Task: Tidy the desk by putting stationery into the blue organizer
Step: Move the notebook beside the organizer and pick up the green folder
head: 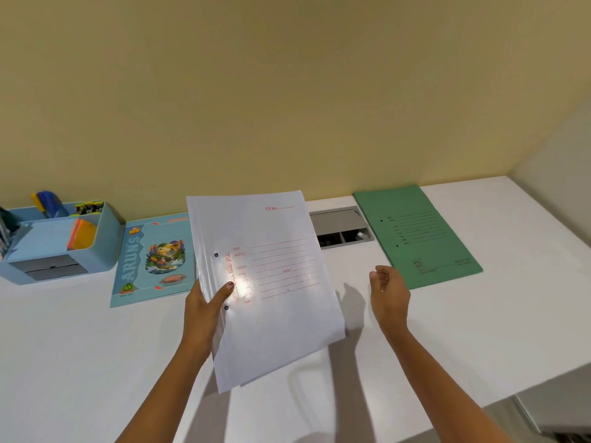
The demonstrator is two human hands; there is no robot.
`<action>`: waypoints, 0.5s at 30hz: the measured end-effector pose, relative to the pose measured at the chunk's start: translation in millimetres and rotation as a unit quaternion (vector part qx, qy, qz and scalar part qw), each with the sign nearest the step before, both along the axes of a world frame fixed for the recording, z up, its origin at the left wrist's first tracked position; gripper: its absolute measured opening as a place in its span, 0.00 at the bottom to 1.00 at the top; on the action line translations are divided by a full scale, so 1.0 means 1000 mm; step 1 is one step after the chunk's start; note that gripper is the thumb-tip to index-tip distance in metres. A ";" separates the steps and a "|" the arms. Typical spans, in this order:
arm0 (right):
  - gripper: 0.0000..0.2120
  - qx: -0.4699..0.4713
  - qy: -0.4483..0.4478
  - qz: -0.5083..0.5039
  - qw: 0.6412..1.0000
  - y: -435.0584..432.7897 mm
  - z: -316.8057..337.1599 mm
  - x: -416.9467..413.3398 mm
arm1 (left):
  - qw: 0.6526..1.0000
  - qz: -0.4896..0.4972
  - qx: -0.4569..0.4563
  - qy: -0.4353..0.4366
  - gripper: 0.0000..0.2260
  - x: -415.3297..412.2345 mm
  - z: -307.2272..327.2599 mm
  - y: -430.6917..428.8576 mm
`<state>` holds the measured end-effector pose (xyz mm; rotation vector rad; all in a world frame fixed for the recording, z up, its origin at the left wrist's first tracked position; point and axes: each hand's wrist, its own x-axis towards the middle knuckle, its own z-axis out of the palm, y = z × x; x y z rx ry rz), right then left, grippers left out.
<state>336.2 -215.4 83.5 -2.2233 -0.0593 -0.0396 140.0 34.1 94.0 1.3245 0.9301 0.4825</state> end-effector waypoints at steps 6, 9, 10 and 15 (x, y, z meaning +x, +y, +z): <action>0.20 -0.167 0.005 0.054 0.985 -0.035 -0.018 0.068 | 1.000 0.017 -0.010 -0.014 0.19 0.033 0.001 -0.025; 0.22 -0.239 0.028 0.074 0.968 -0.050 -0.029 0.097 | 1.000 0.019 -0.013 -0.008 0.20 0.045 -0.002 -0.037; 0.22 -0.263 0.035 0.086 0.960 -0.055 -0.033 0.105 | 1.000 0.022 -0.013 -0.005 0.20 0.049 -0.004 -0.041; 0.28 -0.372 0.062 0.133 0.916 -0.072 -0.050 0.130 | 0.999 0.040 -0.021 0.003 0.17 0.060 -0.012 -0.059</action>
